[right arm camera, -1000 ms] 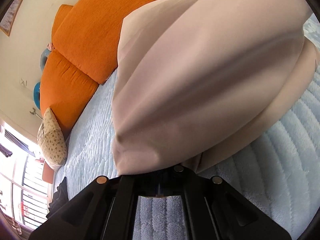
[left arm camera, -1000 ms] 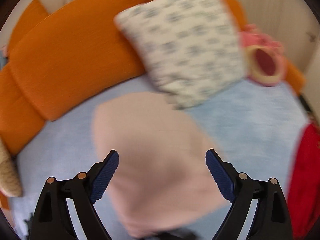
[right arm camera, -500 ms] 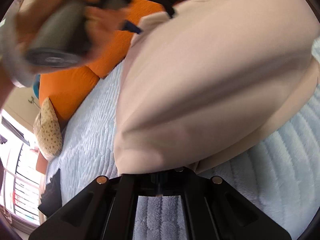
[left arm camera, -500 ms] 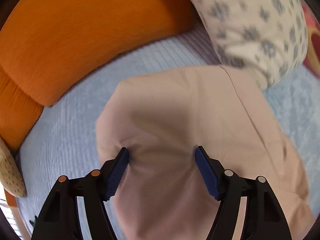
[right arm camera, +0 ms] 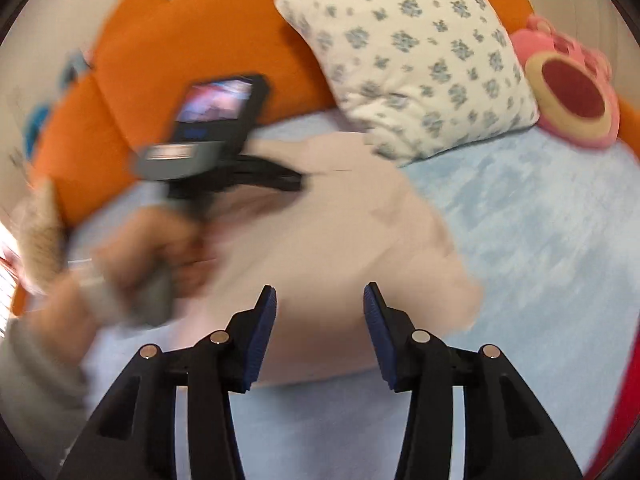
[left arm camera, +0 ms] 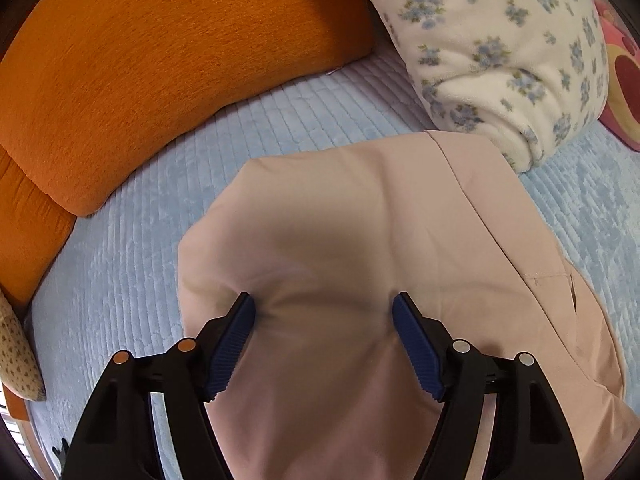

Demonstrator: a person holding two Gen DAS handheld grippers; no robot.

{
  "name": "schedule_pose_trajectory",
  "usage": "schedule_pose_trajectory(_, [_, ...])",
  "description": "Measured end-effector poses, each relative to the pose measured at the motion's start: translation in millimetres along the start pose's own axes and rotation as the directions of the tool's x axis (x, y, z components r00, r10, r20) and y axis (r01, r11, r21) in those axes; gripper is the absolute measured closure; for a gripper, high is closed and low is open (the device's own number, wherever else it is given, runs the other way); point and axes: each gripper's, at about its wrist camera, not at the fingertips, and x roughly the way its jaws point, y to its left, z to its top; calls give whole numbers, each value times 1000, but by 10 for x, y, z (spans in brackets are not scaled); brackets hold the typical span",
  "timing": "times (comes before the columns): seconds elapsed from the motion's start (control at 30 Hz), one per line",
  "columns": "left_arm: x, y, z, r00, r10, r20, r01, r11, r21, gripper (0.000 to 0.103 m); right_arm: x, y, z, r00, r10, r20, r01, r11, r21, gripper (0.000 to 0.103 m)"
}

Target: Fold large clothes

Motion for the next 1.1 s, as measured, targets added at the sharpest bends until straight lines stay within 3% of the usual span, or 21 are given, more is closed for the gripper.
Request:
schedule_pose_trajectory(0.07, [-3,3,-14,1000,-6,7,6,1000,-1,29,224,-171,2,997,-22,-74,21,1000,-9,64])
schedule_pose_trajectory(0.2, [-13,-29,-24,999,-48,18,48,999,3,25,780,-419,-388,970,18,-242,-11,999,30,65])
schedule_pose_trajectory(0.33, [-30,-134,-42,999,-24,21,23,999,48,25,923,-440,-483,963,26,-268,-18,999,31,64])
schedule_pose_trajectory(0.4, [-126,-59,-30,997,-77,2,77,996,39,24,922,-447,-459,958,33,-284,-28,999,19,64])
schedule_pose_trajectory(0.5, [-483,182,-77,981,-196,-5,196,980,26,20,915,-565,-419,949,97,-299,-89,995,41,64])
schedule_pose_trajectory(0.53, [-683,338,-171,974,-225,21,224,974,35,14,905,-616,-402,945,124,-303,-115,992,50,64])
schedule_pose_trajectory(0.6, [-847,612,-391,971,-238,26,237,971,38,10,891,-670,-383,937,158,-310,-148,987,55,64])
schedule_pose_trajectory(0.7, [-733,1026,-711,967,-253,-40,252,967,-34,10,889,-679,-351,933,165,-319,-163,986,33,64])
schedule_pose_trajectory(0.8, [-333,1378,-1018,917,-375,-136,347,917,-195,11,909,-631,-304,935,148,-322,-152,988,14,64])
schedule_pose_trajectory(0.83, [-221,1419,-1074,888,-438,-139,399,886,-238,11,918,-621,-301,936,145,-321,-149,989,12,64])
schedule_pose_trajectory(0.9, [-30,1404,-1141,829,-545,-128,488,816,-309,12,930,-617,-299,936,150,-319,-151,988,21,64])
schedule_pose_trajectory(0.97, [69,1332,-1145,794,-598,-110,535,774,-339,13,941,-636,-302,935,161,-315,-159,987,30,64])
schedule_pose_trajectory(1.1, [261,1239,-1102,700,-712,-48,627,646,-434,13,917,-646,-311,932,179,-316,-174,984,44,64])
